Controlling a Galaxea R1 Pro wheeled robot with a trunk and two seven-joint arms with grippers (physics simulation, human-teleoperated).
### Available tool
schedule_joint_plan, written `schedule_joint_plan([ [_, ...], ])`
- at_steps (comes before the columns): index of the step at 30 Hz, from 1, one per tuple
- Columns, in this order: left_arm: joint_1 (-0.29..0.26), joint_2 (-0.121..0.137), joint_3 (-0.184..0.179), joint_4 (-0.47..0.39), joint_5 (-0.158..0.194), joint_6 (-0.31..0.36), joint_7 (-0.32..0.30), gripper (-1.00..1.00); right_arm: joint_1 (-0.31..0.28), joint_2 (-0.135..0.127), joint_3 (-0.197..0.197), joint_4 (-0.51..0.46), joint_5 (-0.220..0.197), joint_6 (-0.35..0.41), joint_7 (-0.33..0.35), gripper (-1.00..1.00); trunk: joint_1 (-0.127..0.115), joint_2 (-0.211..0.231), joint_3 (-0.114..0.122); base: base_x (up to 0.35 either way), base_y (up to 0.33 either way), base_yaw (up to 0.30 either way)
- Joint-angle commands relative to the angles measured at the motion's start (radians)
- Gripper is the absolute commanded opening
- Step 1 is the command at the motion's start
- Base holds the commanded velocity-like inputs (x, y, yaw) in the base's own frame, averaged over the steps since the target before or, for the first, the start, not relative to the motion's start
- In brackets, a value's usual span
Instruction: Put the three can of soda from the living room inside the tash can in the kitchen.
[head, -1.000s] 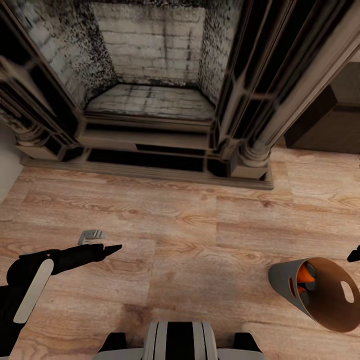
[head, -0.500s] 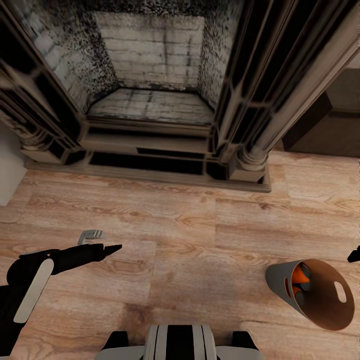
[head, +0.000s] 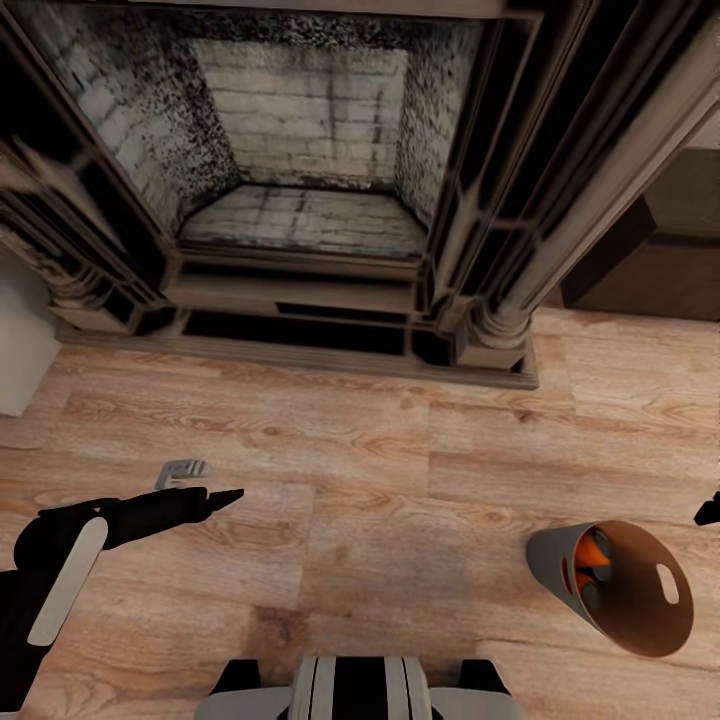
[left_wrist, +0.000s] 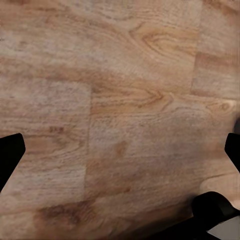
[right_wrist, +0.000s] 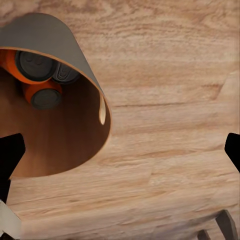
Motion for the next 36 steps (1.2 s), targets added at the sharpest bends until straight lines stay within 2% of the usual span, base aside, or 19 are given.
schedule_joint_plan([
  [1,0.000,0.000,0.000,0.000,0.000,0.000,0.000,1.00,0.000,0.000,0.000,0.000,0.000,0.000,0.000,1.00,-0.004,0.007,0.003,0.000,0.000,0.000],
  [9,0.000,0.000,-0.001,0.000,-0.001,0.000,0.001,1.00,0.025,0.001,-0.001,-0.014,0.000,0.000,0.000,1.00,-0.035,0.063,0.028,0.000,0.000,0.000],
  [17,0.000,-0.001,0.001,-0.001,-0.001,-0.004,0.002,1.00,0.077,0.003,-0.002,-0.049,0.000,0.000,0.000,1.00,-0.065,0.119,0.053,0.000,0.000,0.000],
  [23,0.000,-0.004,0.001,0.000,-0.001,-0.007,0.016,1.00,0.199,0.005,-0.010,-0.126,-0.003,0.000,0.000,1.00,-0.088,0.161,0.072,0.000,0.000,0.000],
  [27,0.000,-0.022,0.001,0.000,0.000,-0.009,0.061,1.00,0.301,0.009,-0.017,-0.209,-0.008,0.000,0.001,1.00,-0.104,0.189,0.085,0.000,0.000,0.000],
  [28,0.000,-0.029,0.001,0.000,-0.001,-0.010,0.078,1.00,0.358,0.015,-0.040,-0.254,-0.011,0.000,0.002,1.00,-0.107,0.196,0.088,0.000,0.000,0.000],
  [31,0.000,-0.032,0.001,0.000,-0.001,-0.010,0.097,1.00,0.425,0.034,-0.079,-0.307,-0.012,0.000,0.003,1.00,-0.119,0.217,0.097,0.000,0.000,0.000],
  [32,0.000,-0.033,0.001,0.001,-0.001,-0.010,0.117,1.00,0.475,0.061,-0.109,-0.349,-0.012,0.000,-0.001,1.00,-0.123,0.224,0.100,0.000,0.000,0.000],
  [33,-0.001,-0.036,0.001,0.005,-0.001,-0.012,0.157,1.00,0.547,0.116,-0.160,-0.424,-0.011,-0.038,-0.006,1.00,-0.127,0.231,0.103,0.000,0.000,0.000],
  [36,-0.001,-0.048,0.000,0.007,-0.001,-0.020,0.208,1.00,0.620,0.176,-0.217,-0.514,-0.007,-0.068,-0.009,1.00,-0.138,0.252,0.113,0.000,0.000,0.000],
])
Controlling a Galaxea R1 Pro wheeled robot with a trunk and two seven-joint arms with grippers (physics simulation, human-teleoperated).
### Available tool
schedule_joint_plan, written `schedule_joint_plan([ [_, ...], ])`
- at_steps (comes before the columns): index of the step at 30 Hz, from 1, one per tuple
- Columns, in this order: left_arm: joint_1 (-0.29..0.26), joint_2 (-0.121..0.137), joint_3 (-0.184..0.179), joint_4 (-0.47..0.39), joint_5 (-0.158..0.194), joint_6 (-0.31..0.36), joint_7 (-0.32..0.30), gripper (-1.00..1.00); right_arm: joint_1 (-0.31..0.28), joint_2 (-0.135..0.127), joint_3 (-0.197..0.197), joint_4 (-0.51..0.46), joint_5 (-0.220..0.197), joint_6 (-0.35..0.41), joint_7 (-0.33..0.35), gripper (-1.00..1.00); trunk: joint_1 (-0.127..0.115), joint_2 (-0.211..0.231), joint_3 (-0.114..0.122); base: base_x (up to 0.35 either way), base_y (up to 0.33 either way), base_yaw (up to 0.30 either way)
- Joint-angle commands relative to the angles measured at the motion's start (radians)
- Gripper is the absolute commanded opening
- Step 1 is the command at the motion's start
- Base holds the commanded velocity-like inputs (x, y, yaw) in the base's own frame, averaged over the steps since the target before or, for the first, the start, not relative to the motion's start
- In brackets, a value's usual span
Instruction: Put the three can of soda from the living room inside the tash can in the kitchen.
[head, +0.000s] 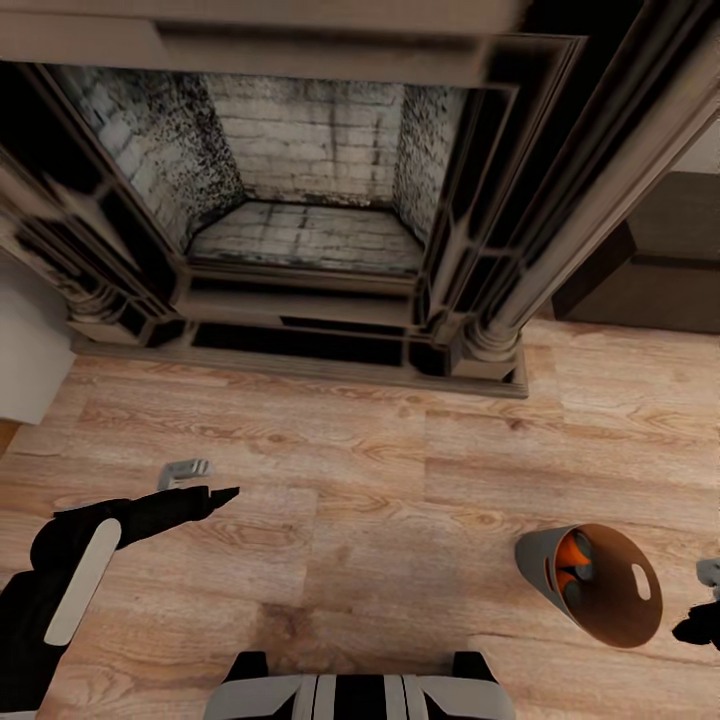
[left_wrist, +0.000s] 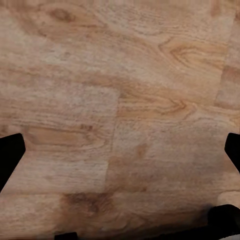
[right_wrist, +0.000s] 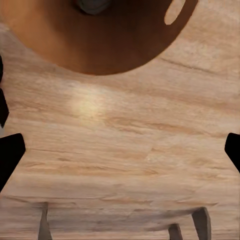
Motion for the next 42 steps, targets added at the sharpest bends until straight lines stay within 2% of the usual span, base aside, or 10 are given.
schedule_joint_plan([
  [1,0.000,-0.015,-0.003,0.004,-0.001,-0.006,0.035,1.00,0.057,0.037,-0.032,-0.072,0.003,-0.012,-0.001,1.00,-0.004,0.007,0.003,0.000,0.000,0.000],
  [3,0.001,-0.032,-0.015,0.013,-0.003,-0.012,0.070,1.00,0.129,0.073,-0.061,-0.157,0.004,-0.023,-0.001,1.00,-0.012,0.021,0.010,0.000,0.000,0.000],
  [11,0.000,-0.049,-0.066,0.065,-0.006,-0.018,0.104,1.00,0.258,0.130,-0.101,-0.262,0.006,-0.037,-0.008,1.00,-0.042,0.077,0.035,0.000,0.000,0.000],
  [12,0.000,-0.051,-0.073,0.094,-0.008,-0.027,0.108,1.00,0.290,0.155,-0.161,-0.279,0.005,-0.076,-0.009,1.00,-0.046,0.084,0.038,0.000,0.000,0.000],
  [18,0.000,-0.051,-0.094,0.194,-0.008,-0.082,0.123,1.00,0.317,0.181,-0.283,-0.288,0.005,-0.212,0.000,1.00,-0.069,0.126,0.057,0.000,0.000,0.000],
  [27,0.003,-0.050,-0.197,0.380,-0.005,-0.287,0.198,1.00,0.430,0.202,-0.335,-0.291,0.006,-0.357,0.003,1.00,-0.104,0.189,0.085,0.000,0.000,0.000],
  [32,0.014,-0.050,-0.274,0.428,-0.002,-0.360,0.352,1.00,0.466,0.270,-0.369,-0.288,0.006,-0.442,-0.002,1.00,-0.123,0.224,0.100,0.000,0.000,0.000],
  [35,0.017,-0.048,-0.287,0.467,0.000,-0.401,0.360,1.00,0.469,0.302,-0.375,-0.283,0.007,-0.467,-0.005,1.00,-0.134,0.245,0.110,0.000,0.000,0.000],
  [40,0.019,-0.049,-0.301,0.710,-0.005,-0.546,0.331,1.00,0.472,0.435,-0.384,-0.252,0.045,-0.593,-0.098,1.00,-0.153,0.280,0.125,0.000,0.000,0.000],
  [42,0.019,-0.049,-0.301,0.748,-0.005,-0.577,0.328,1.00,0.472,0.453,-0.387,-0.237,0.051,-0.617,-0.122,1.00,-0.161,0.294,0.132,0.000,0.000,0.000],
])
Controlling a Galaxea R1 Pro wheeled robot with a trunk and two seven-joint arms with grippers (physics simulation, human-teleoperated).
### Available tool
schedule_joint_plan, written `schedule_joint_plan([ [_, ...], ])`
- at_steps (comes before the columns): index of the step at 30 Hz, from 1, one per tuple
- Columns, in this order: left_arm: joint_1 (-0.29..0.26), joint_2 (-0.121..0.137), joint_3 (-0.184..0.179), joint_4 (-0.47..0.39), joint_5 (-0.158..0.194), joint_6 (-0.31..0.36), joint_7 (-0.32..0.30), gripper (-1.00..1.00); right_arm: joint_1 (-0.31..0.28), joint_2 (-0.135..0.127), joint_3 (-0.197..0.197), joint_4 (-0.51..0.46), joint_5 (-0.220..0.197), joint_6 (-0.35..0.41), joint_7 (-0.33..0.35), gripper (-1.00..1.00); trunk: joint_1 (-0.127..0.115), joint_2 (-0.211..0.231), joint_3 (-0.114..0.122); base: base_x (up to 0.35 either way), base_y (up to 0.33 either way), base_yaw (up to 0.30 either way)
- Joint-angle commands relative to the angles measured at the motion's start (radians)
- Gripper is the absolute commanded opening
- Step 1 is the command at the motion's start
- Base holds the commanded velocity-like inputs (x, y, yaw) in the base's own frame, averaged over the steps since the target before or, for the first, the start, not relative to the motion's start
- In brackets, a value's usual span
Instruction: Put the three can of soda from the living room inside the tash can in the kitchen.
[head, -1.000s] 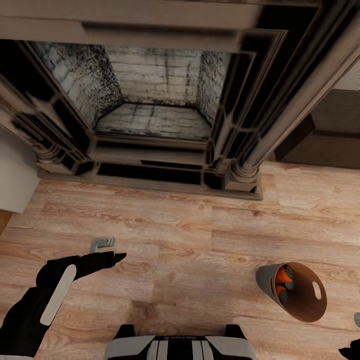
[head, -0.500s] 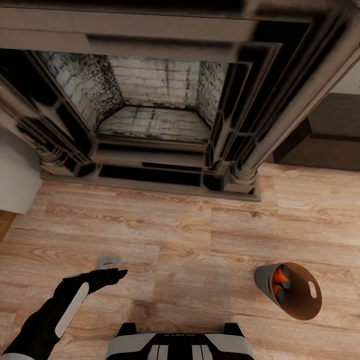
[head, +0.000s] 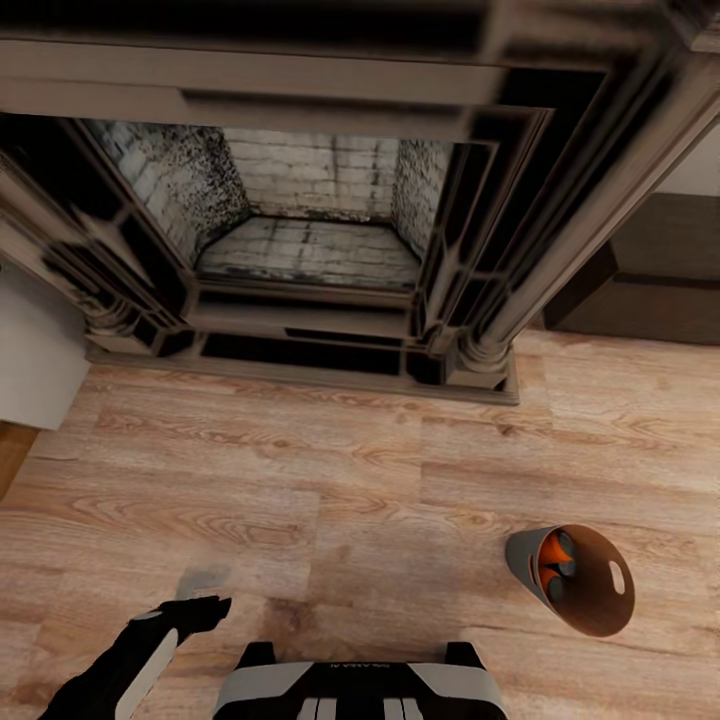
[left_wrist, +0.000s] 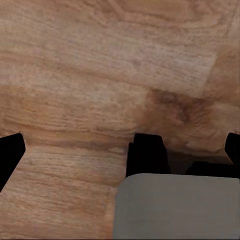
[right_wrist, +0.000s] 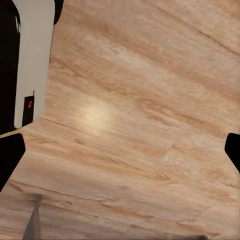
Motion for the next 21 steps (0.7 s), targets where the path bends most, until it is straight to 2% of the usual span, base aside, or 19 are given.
schedule_joint_plan([
  [1,0.000,0.000,-0.002,0.086,0.000,-0.071,-0.007,1.00,0.000,0.033,-0.013,0.040,0.009,-0.053,-0.051,1.00,-0.004,0.007,0.003,0.000,0.000,0.000],
  [2,0.000,0.000,-0.005,0.180,-0.001,-0.150,-0.021,1.00,0.000,0.056,-0.035,0.089,0.014,-0.113,-0.100,1.00,-0.008,0.014,0.006,0.000,0.000,0.000],
  [6,0.000,0.000,-0.023,0.370,0.000,-0.315,-0.061,1.00,0.000,0.077,-0.075,0.238,0.015,-0.244,-0.187,1.00,-0.023,0.042,0.019,0.000,0.000,0.000],
  [7,0.002,0.000,-0.037,0.522,0.000,-0.480,-0.085,1.00,0.000,0.079,-0.096,0.411,0.013,-0.357,-0.278,1.00,-0.027,0.049,0.022,0.000,0.000,0.000],
  [8,0.007,0.000,-0.039,0.552,0.001,-0.520,-0.088,1.00,0.000,0.079,-0.099,0.455,0.013,-0.386,-0.302,1.00,-0.031,0.056,0.025,0.000,0.000,0.000],
  [9,0.026,0.001,-0.042,0.605,0.001,-0.592,-0.093,1.00,0.000,0.079,-0.106,0.545,0.013,-0.448,-0.354,1.00,-0.035,0.063,0.028,0.000,0.000,0.000],
  [13,0.072,0.004,-0.044,0.668,0.002,-0.682,-0.098,1.00,-0.002,0.080,-0.126,0.730,0.013,-0.557,-0.480,1.00,-0.050,0.091,0.041,0.000,0.000,0.000],
  [14,0.109,0.007,-0.045,0.689,0.004,-0.715,-0.100,1.00,-0.006,0.078,-0.135,0.862,0.014,-0.612,-0.568,1.00,-0.054,0.098,0.044,0.000,0.000,0.000],
  [19,0.164,0.009,-0.046,0.705,0.006,-0.740,-0.101,1.00,-0.013,0.069,-0.140,1.051,0.017,-0.656,-0.649,1.00,-0.073,0.133,0.060,0.000,0.000,0.000],
  [21,0.200,0.010,-0.044,0.722,0.009,-0.749,-0.098,1.00,-0.017,0.060,-0.142,1.183,0.017,-0.672,-0.712,1.00,-0.081,0.147,0.066,0.000,0.000,0.000],
])
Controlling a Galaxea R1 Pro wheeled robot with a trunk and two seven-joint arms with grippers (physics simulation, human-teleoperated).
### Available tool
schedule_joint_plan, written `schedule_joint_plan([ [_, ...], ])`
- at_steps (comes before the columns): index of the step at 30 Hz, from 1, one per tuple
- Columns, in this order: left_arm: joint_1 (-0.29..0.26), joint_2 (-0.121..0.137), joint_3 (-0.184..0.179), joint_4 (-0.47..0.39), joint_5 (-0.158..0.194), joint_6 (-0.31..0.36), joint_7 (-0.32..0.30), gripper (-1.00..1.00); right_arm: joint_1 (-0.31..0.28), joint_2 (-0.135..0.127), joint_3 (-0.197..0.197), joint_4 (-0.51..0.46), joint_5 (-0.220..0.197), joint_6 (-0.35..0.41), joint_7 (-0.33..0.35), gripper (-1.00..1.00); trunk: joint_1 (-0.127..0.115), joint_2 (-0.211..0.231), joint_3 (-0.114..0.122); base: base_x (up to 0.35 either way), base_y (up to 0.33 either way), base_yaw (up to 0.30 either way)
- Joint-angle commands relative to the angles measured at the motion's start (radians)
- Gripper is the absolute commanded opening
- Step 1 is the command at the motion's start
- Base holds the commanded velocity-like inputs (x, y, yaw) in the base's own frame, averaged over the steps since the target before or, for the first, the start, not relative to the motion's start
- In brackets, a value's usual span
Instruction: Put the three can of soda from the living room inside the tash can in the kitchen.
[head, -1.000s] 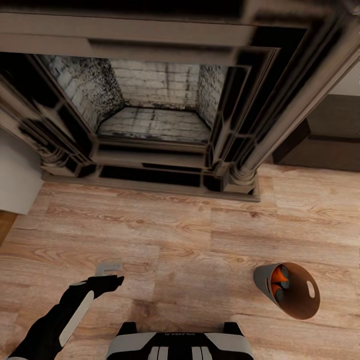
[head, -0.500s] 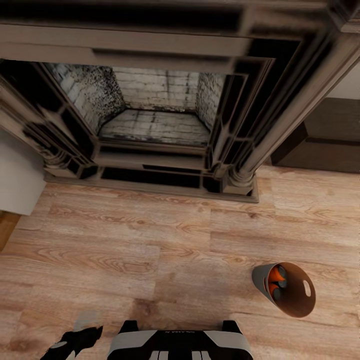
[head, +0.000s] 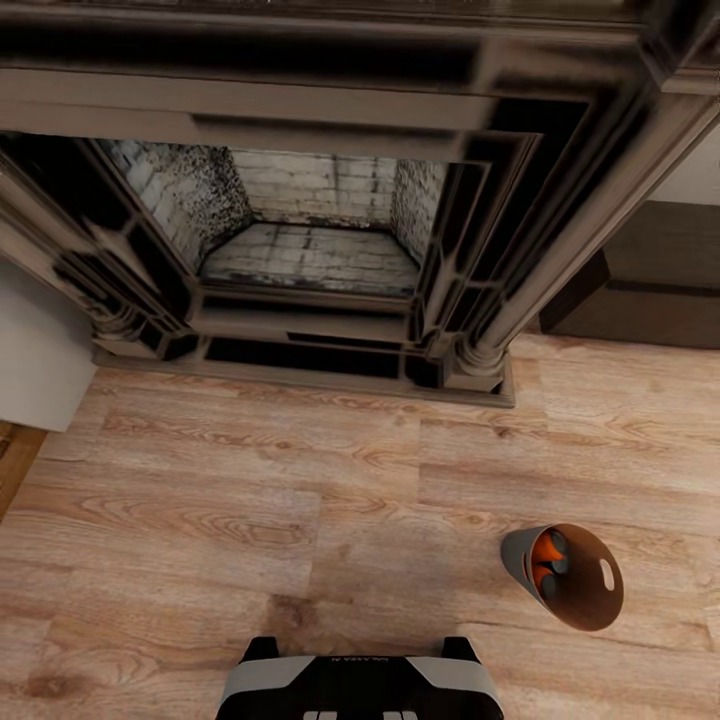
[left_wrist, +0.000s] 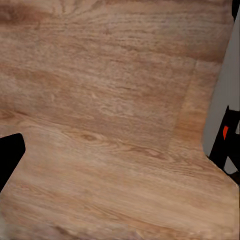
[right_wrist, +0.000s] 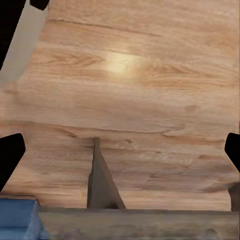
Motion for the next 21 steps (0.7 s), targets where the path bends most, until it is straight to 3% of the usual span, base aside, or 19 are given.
schedule_joint_plan([
  [1,0.024,-0.002,0.000,0.009,0.001,-0.004,0.001,1.00,-0.003,0.000,-0.001,0.043,-0.002,-0.011,-0.048,1.00,-0.004,0.007,0.003,0.000,0.000,0.000],
  [8,0.055,0.000,0.005,0.026,0.003,-0.006,0.001,1.00,-0.004,-0.010,-0.003,0.152,-0.004,-0.025,-0.098,1.00,-0.031,0.056,0.025,0.000,0.000,0.000],
  [16,0.082,0.004,0.008,0.051,0.003,-0.005,0.000,1.00,-0.005,-0.010,-0.006,0.185,-0.004,-0.033,-0.104,1.00,-0.061,0.112,0.050,0.000,0.000,0.000],
  [21,0.097,0.005,0.008,0.053,0.004,-0.005,-0.003,1.00,-0.004,-0.005,-0.006,0.189,-0.072,-0.089,-0.105,1.00,-0.081,0.147,0.066,0.000,0.000,0.000],
])
